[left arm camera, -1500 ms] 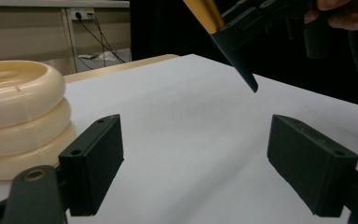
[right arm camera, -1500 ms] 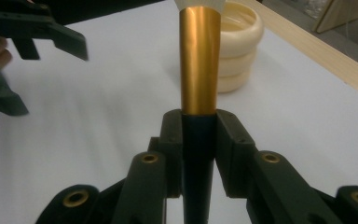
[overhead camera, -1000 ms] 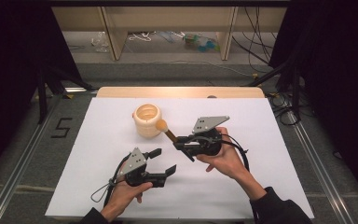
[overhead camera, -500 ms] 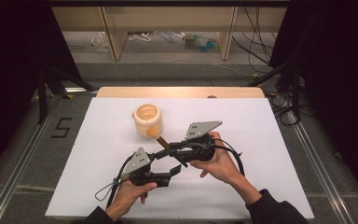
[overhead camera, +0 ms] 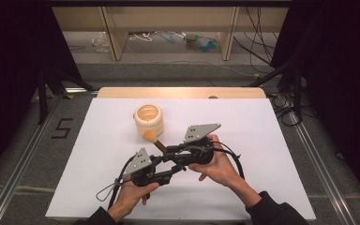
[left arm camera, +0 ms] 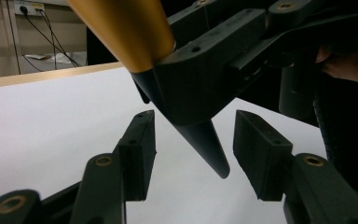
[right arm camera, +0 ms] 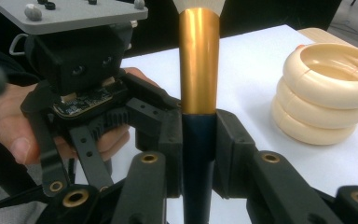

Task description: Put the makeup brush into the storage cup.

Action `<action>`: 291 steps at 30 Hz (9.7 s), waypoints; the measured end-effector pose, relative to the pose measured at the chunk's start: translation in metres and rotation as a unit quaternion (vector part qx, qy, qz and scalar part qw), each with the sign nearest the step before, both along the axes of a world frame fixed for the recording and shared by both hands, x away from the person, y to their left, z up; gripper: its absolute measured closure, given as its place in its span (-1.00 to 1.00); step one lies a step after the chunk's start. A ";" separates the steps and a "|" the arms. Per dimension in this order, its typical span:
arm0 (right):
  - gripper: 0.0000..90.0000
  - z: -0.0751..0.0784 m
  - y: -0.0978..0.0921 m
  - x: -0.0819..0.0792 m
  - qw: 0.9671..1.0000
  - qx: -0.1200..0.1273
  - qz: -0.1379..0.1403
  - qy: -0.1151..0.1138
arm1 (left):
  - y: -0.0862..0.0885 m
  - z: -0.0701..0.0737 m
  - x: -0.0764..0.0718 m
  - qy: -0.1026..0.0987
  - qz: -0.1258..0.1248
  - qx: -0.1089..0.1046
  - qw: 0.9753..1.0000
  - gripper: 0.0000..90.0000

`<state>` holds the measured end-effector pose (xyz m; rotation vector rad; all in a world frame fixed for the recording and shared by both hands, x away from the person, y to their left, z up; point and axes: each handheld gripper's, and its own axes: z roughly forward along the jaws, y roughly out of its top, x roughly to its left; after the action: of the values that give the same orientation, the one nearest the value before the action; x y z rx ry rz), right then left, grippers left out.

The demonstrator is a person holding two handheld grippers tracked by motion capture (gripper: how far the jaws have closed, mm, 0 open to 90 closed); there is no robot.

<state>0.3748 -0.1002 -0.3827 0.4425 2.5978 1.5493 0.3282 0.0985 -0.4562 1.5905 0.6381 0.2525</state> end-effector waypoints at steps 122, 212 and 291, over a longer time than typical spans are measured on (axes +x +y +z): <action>-0.60 -0.051 -0.168 -0.068 0.969 -0.002 -0.245 -0.014 | 0.087 0.053 0.093 0.027 0.182 0.034 0.982 0.67; -0.55 -0.053 -0.166 -0.067 0.975 -0.003 -0.224 -0.006 | 0.052 0.064 0.121 0.028 0.182 0.089 0.979 -0.27; -0.60 -0.052 -0.166 -0.069 0.975 0.009 -0.221 -0.008 | 0.083 0.013 0.015 0.013 0.085 0.094 0.992 -0.53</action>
<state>0.3061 -0.2658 -0.4350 0.9304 2.2609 1.4110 0.3431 0.1812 -0.4432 1.7232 0.7905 0.4287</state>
